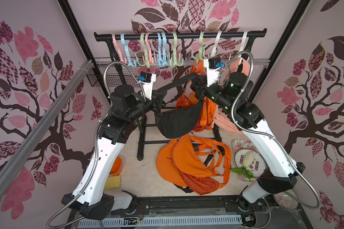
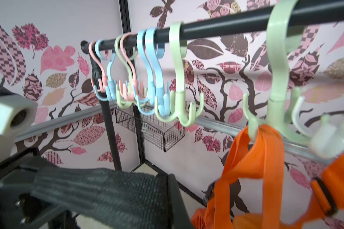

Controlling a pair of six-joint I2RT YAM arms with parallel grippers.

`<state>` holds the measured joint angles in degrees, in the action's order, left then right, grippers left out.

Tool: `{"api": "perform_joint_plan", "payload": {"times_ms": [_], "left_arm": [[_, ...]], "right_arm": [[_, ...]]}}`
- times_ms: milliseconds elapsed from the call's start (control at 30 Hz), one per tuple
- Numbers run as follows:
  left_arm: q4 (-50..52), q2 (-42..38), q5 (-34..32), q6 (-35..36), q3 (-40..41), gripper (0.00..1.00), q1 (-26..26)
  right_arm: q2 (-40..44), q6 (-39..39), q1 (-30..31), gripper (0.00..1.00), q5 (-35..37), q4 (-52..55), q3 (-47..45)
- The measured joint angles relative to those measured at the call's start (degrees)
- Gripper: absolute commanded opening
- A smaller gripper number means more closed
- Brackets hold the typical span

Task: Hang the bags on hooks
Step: Hang the bag on the hook.

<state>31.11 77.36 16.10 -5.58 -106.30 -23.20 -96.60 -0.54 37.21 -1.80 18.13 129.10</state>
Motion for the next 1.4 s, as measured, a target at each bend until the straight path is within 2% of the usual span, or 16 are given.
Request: {"api": "perform_joint_plan", "payload": {"times_ms": [133,233,433,767,1167,1400], "left_arm": [[0.4,1.6,0.0,0.0,-2.5,0.00,0.1],[1.2,3.0,0.0,-0.1,-4.7,0.00,0.2],[2.6,6.1,-0.3,-0.3,-9.7,0.00,0.4],[4.9,12.3,-0.6,-0.7,-16.4,0.00,0.4],[7.9,18.9,-2.8,-1.9,-25.8,0.00,0.6],[8.0,20.0,-3.7,-2.5,-27.7,0.00,0.6]], "right_arm": [[-10.7,0.8,-0.5,0.00,-0.6,2.3,16.9],[-14.6,0.5,-0.4,0.00,0.4,2.4,22.3],[-15.1,-0.8,-0.6,0.00,3.4,-2.1,20.7],[-18.8,-2.4,-1.4,0.00,6.2,-8.4,23.2],[-24.1,-0.2,-3.8,0.00,6.0,-15.9,24.7],[-26.4,1.3,-4.0,0.00,5.4,-20.3,25.6]]}}
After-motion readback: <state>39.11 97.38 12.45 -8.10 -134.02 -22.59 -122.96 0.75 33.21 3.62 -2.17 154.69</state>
